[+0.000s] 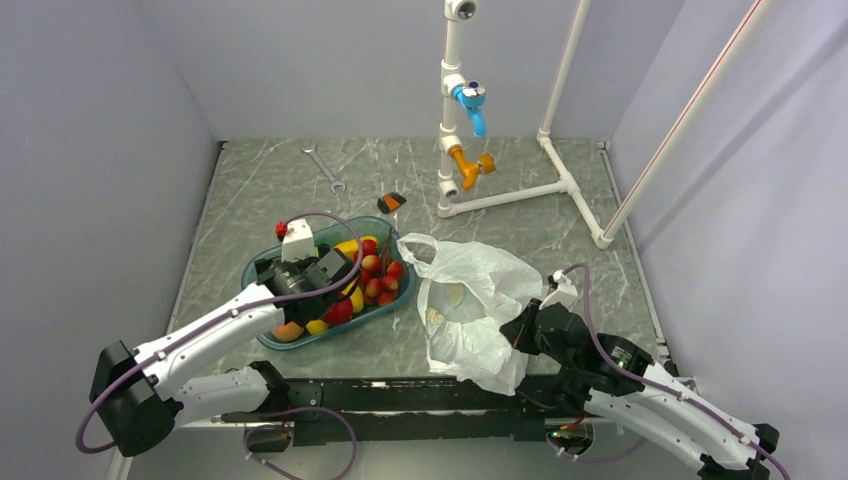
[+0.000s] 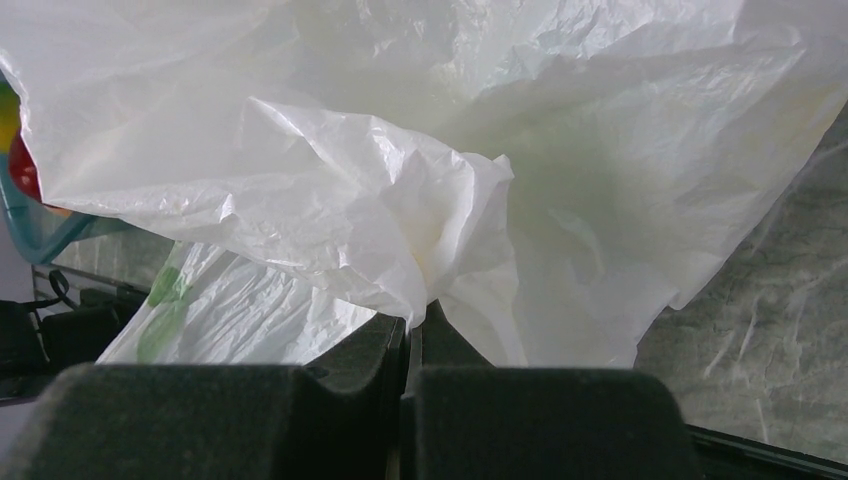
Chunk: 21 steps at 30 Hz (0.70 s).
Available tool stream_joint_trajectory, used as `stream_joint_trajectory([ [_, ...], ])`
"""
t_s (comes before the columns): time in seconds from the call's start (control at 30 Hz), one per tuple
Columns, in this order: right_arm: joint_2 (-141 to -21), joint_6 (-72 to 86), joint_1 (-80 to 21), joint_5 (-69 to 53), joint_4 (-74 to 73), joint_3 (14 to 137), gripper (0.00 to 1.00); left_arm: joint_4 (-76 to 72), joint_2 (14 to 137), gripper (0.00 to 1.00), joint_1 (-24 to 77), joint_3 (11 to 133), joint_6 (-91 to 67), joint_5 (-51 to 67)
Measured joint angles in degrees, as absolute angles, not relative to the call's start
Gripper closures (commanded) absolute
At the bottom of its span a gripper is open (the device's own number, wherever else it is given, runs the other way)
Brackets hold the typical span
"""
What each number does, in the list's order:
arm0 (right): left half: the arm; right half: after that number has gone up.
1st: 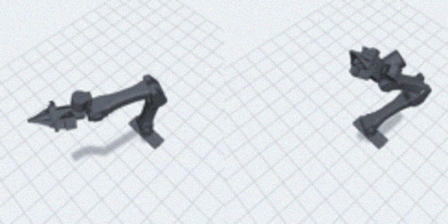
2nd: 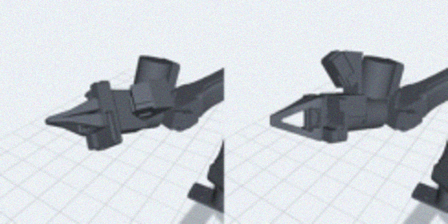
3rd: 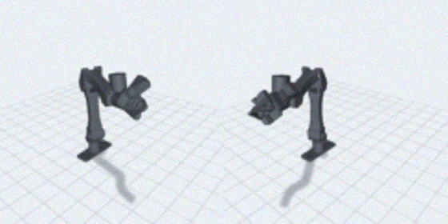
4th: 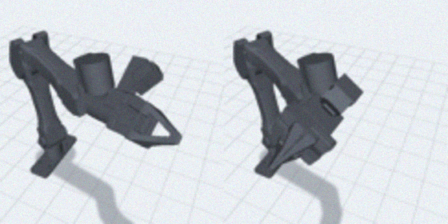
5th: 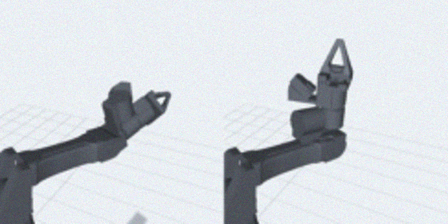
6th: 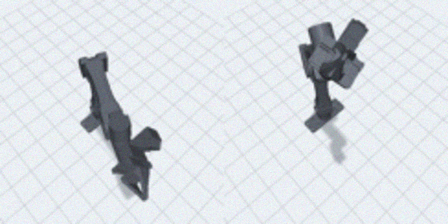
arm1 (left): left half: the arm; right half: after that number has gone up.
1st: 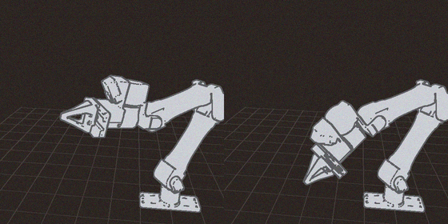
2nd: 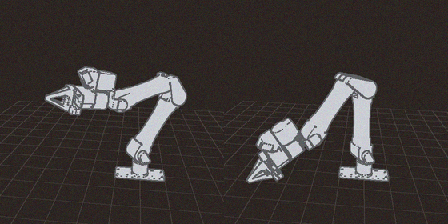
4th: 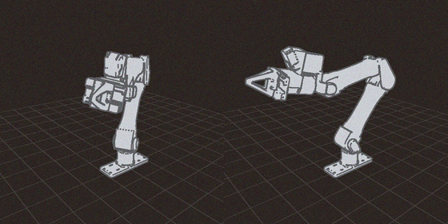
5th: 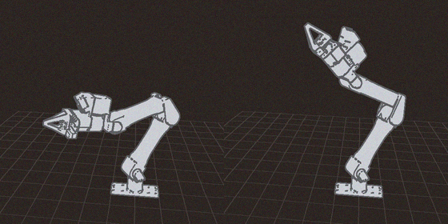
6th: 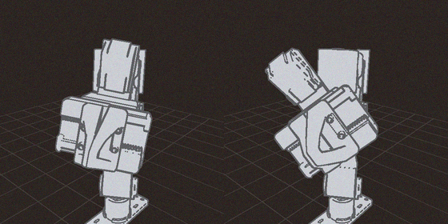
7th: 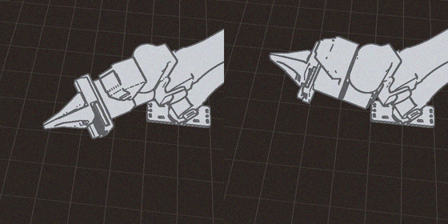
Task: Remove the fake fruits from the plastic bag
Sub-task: Place the fake fruit in the bin.
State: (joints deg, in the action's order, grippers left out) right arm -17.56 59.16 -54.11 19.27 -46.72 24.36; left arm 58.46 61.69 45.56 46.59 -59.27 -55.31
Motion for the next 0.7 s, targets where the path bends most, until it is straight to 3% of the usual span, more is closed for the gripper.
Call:
stream_joint_trajectory([
  [0.2, -19.40, 58.02, -54.08, 18.46, -45.87, 24.36, 1.00, 52.03, 55.68, 0.01, 45.56, 51.68, -50.68, -45.93],
  [0.43, -24.93, 53.41, -54.11, 16.03, -42.72, 27.90, 1.00, 32.53, 42.15, 0.01, 45.56, 46.54, -39.51, -26.96],
  [0.7, -34.61, 43.24, -54.11, 16.21, -42.50, 43.51, 1.00, 17.32, 48.31, 0.00, 45.56, 44.01, -32.99, -0.64],
])
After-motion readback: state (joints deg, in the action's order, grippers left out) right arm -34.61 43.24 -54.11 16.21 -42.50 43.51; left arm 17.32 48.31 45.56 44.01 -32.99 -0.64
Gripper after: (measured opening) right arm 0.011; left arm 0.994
